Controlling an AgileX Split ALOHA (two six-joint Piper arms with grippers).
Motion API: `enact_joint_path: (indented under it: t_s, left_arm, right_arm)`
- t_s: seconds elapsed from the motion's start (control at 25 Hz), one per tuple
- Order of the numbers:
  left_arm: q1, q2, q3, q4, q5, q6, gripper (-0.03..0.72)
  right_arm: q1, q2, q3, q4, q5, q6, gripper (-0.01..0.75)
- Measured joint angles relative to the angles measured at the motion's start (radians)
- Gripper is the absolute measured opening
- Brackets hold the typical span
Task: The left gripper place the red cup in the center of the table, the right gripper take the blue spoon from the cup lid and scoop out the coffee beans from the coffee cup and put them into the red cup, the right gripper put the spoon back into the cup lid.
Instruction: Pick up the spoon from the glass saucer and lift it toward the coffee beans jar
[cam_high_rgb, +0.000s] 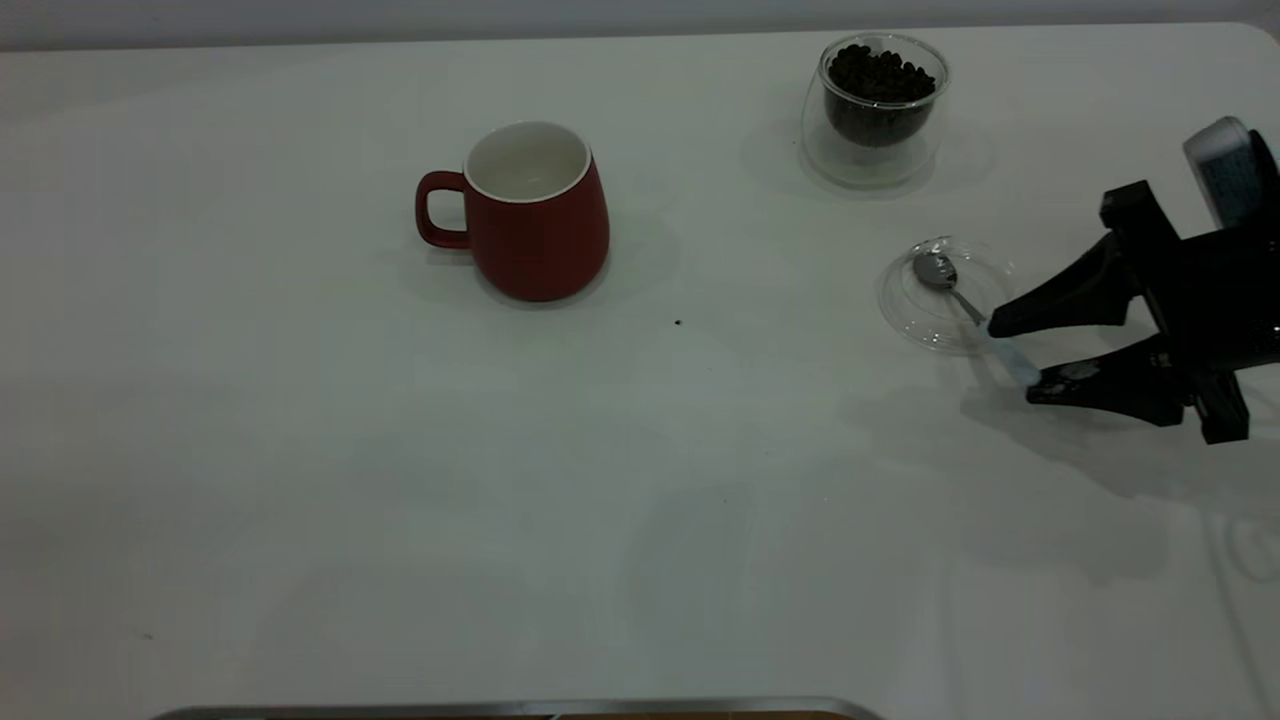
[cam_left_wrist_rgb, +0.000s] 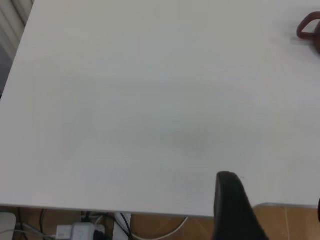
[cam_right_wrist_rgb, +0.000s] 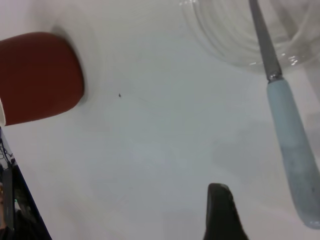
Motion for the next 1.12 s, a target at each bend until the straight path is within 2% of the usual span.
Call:
enact_joint_path:
  t_s: [0.24,0.48,0.72,0.88,1.12]
  left_arm:
    - [0.000,0.000,0.000,0.000,0.000,0.002,0.466]
    - [0.000,0.000,0.000,0.000,0.000,0.002,0.466]
    - [0.000,0.000,0.000,0.000,0.000,0.002,0.466]
    - [0.000,0.000,0.000,0.000,0.000,0.002,0.466]
    - [0.000,0.000,0.000,0.000,0.000,0.002,0.466]
  right_arm:
    - [0.045,0.000,0.001,0.018,-0.003,0.029,0.502]
    - [0.048,0.000,0.011,0.014,-0.041,0.111,0.498]
    - [0.054,0.000,0.064,0.019,0.061,0.129,0.497]
    - [0.105,0.000,0.065,0.024,0.109,0.132,0.497]
    - [0.177,0.000,0.013,0.024,0.042,0.167,0.497]
